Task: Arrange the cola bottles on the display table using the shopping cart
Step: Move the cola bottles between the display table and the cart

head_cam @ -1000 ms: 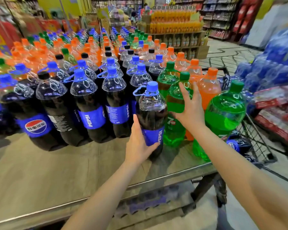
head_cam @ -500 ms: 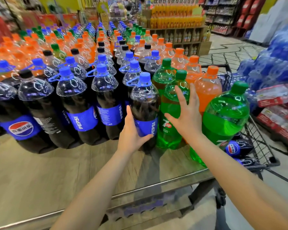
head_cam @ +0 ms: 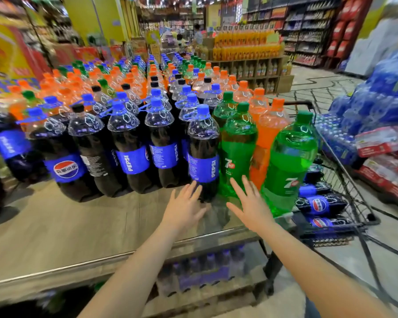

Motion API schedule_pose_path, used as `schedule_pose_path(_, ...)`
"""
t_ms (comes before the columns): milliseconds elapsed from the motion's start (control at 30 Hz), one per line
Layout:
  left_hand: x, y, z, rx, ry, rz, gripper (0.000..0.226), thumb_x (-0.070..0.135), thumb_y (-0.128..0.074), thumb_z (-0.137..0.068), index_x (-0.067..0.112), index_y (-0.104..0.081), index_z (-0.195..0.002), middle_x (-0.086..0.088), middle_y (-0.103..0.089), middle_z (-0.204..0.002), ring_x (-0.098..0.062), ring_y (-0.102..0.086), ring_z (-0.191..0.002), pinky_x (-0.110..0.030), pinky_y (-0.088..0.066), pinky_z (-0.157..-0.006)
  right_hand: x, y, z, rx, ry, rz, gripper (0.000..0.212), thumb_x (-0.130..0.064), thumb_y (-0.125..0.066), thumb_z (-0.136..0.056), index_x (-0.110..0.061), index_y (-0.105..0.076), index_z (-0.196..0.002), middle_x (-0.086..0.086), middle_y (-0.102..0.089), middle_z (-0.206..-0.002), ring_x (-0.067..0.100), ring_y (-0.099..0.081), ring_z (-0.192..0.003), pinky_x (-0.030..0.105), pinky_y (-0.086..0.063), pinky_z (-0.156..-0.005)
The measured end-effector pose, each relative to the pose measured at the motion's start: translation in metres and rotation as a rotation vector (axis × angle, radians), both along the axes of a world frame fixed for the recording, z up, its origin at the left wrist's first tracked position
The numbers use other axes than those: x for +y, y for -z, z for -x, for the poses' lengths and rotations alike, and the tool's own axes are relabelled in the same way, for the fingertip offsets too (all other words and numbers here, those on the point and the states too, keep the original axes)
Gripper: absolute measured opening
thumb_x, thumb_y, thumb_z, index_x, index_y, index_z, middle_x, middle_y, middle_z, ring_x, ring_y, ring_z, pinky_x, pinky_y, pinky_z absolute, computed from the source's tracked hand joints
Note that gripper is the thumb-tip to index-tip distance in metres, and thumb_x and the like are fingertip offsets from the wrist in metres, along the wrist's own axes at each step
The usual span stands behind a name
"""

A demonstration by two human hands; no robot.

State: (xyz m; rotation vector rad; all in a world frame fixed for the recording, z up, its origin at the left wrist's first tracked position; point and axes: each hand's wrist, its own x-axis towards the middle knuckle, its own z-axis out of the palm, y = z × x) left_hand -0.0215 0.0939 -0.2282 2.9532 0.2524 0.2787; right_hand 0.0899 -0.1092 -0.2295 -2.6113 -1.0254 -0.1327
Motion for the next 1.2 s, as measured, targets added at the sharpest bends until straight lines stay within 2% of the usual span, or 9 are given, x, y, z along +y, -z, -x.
schedule_pose_path(100,-0.008,0.008,0.031,-0.044,0.074,-0.130,0.075,0.062,-0.032,-0.082,0.010,-0.066,-0.124,-0.012,-0.058,-0.138,-0.030,-0.058,-0.123,-0.062,-0.042,-0.099,-0.015,0.011,0.031,-0.006,-0.016,0.110,0.075,-0.067,-0.026,-0.091,-0.031,-0.004,-0.153,0.008,-0.006,-0.161,0.031,-0.009,-0.146,0.041,-0.016,-0.116)
schedule_pose_path(167,-0.018,0.015,0.054,-0.042,0.117,-0.196,0.065,0.059,-0.040,-0.080,0.011,-0.070,-0.112,-0.010,-0.066,-0.122,-0.030,-0.065,-0.107,-0.062,-0.048,-0.090,-0.025,0.018,0.054,0.002,-0.029,0.150,0.077,-0.070,-0.023,-0.087,-0.031,-0.010,-0.153,0.008,-0.013,-0.160,0.030,-0.014,-0.146,0.043,-0.019,-0.116)
schedule_pose_path(267,-0.034,0.025,0.087,0.001,0.110,-0.244,0.062,0.061,-0.040,-0.082,0.016,-0.068,-0.114,-0.008,-0.066,-0.119,-0.029,-0.063,-0.105,-0.059,-0.047,-0.094,-0.043,0.028,0.085,0.027,-0.078,0.163,0.078,-0.066,-0.027,-0.083,-0.024,-0.030,-0.149,0.014,-0.039,-0.149,0.034,-0.037,-0.137,0.049,-0.034,-0.108)
schedule_pose_path(333,-0.042,0.033,0.106,0.031,0.107,-0.280,0.065,0.065,-0.039,-0.084,0.017,-0.068,-0.118,-0.008,-0.065,-0.123,-0.028,-0.062,-0.111,-0.059,-0.047,-0.097,-0.057,0.036,0.102,0.045,-0.120,0.165,0.077,-0.064,-0.033,-0.083,-0.021,-0.035,-0.147,0.012,-0.045,-0.144,0.034,-0.043,-0.131,0.048,-0.039,-0.104)
schedule_pose_path(567,-0.077,0.048,0.150,-0.001,0.167,-0.318,0.071,0.069,-0.035,-0.085,0.018,-0.066,-0.124,-0.004,-0.064,-0.125,-0.025,-0.061,-0.113,-0.056,-0.046,-0.101,-0.125,0.068,0.148,0.159,-0.213,0.120,0.075,-0.064,-0.035,-0.084,-0.026,-0.031,-0.149,0.000,-0.033,-0.153,0.025,-0.029,-0.141,0.043,-0.028,-0.114)
schedule_pose_path(733,-0.133,0.078,0.160,-0.006,0.192,-0.250,0.067,0.067,-0.040,-0.085,0.019,-0.060,-0.127,-0.003,-0.060,-0.127,-0.025,-0.058,-0.114,-0.048,-0.047,-0.099,-0.180,0.081,0.146,0.176,-0.209,0.173,0.066,-0.057,-0.041,-0.088,-0.026,-0.034,-0.146,-0.001,-0.040,-0.146,0.023,-0.035,-0.137,0.040,-0.026,-0.113)
schedule_pose_path(933,-0.241,0.108,0.133,0.043,0.169,-0.165,0.068,0.067,-0.043,-0.082,0.014,-0.064,-0.118,-0.007,-0.062,-0.121,-0.029,-0.059,-0.106,-0.041,-0.038,-0.086,-0.282,0.083,0.113,0.302,-0.204,0.247,0.067,-0.047,-0.052,-0.093,-0.027,-0.022,-0.150,-0.001,-0.028,-0.151,0.020,-0.027,-0.138,0.031,-0.025,-0.111)
schedule_pose_path(1067,-0.315,0.117,0.101,0.107,0.154,-0.121,0.071,0.070,-0.040,-0.082,0.016,-0.064,-0.121,-0.005,-0.062,-0.122,-0.028,-0.060,-0.110,-0.042,-0.052,-0.087,-0.361,0.089,0.084,0.329,-0.183,0.270,0.070,-0.050,-0.052,-0.092,-0.029,-0.020,-0.151,-0.002,-0.023,-0.156,0.019,-0.021,-0.142,0.033,-0.023,-0.113)
schedule_pose_path(1200,-0.371,0.118,0.070,0.138,0.159,-0.083,0.072,0.069,-0.038,-0.083,0.017,-0.065,-0.124,-0.005,-0.063,-0.127,-0.026,-0.062,-0.111,-0.043,-0.053,-0.091,-0.423,0.090,0.054,0.315,-0.136,0.245,0.067,-0.047,-0.052,-0.093,-0.028,-0.022,-0.150,-0.006,-0.025,-0.156,0.015,-0.023,-0.142,0.028,-0.017,-0.115)
